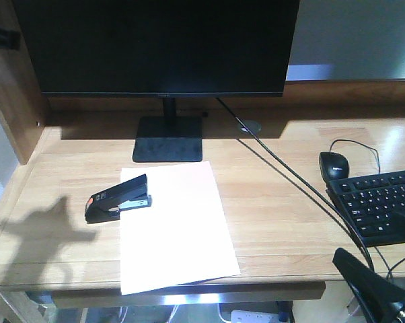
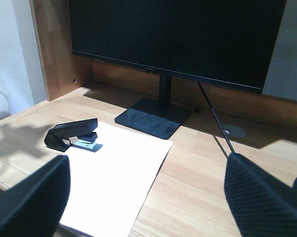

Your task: Grab stapler and paper to desk for stapling

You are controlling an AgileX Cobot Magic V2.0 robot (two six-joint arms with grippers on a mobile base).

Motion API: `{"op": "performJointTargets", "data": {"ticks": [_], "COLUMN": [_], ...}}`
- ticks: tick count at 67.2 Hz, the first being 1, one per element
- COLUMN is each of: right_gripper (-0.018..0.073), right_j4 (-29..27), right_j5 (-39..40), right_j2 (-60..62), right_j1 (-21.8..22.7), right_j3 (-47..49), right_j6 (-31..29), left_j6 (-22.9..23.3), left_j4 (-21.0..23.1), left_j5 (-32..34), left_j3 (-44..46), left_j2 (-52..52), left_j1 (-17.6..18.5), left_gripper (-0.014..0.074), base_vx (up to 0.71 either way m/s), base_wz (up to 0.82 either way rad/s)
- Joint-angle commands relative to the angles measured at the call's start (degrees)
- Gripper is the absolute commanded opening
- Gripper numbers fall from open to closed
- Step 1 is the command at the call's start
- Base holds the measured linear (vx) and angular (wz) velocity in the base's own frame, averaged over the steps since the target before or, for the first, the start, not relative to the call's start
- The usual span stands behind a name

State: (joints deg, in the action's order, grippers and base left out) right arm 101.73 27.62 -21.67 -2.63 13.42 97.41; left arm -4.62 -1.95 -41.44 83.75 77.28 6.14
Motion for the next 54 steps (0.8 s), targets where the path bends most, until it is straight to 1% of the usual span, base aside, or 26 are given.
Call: {"op": "performJointTargets", "data": {"ticks": [1, 9, 17, 20, 27, 45, 54], "right_gripper": [0.0594, 0.0594, 0.0594, 0.0594, 0.0594, 0.0594, 0.0594], "right_j4": [0.35, 0.35, 0.35, 0.35, 0.35, 0.35, 0.35], "right_j5": [-1.17, -1.17, -1.17, -1.17, -1.17, -1.17, -1.17], "right_j2": [-0.44, -0.44, -0.44, -0.44, -0.44, -0.44, -0.44], "right_j1": [0.38, 0.38, 0.38, 0.38, 0.38, 0.38, 0.38], "right_j3": [1.6, 1.6, 1.6, 1.6, 1.6, 1.6, 1.6], "right_j6": [-0.19, -0.19, -0.19, -0.19, -0.11, -0.11, -0.18], "left_j6": [2.92, 3.32, 3.32, 3.32, 3.9, 4.2, 4.27], "left_j4": [0.37, 0.31, 0.31, 0.31, 0.31, 0.37, 0.37], "left_j5": [5.05, 8.84, 15.81, 19.14, 24.66, 33.79, 40.08], "left_j3": [1.38, -0.62, -7.1, -11.2, -19.62, -41.61, -53.17], "left_j2": [-4.5, -9.36, -15.38, -17.88, -23.42, -40.21, -50.28], "left_j1": [0.23, 0.23, 0.23, 0.23, 0.23, 0.23, 0.23], "left_gripper": [-0.0006, -0.0006, -0.0006, -0.0006, -0.0006, -0.0006, -0.0006], "base_vx": [0.0, 0.0, 0.0, 0.0, 0.0, 0.0, 0.0], "base_wz": [0.0, 0.0, 0.0, 0.0, 0.0, 0.0, 0.0]}}
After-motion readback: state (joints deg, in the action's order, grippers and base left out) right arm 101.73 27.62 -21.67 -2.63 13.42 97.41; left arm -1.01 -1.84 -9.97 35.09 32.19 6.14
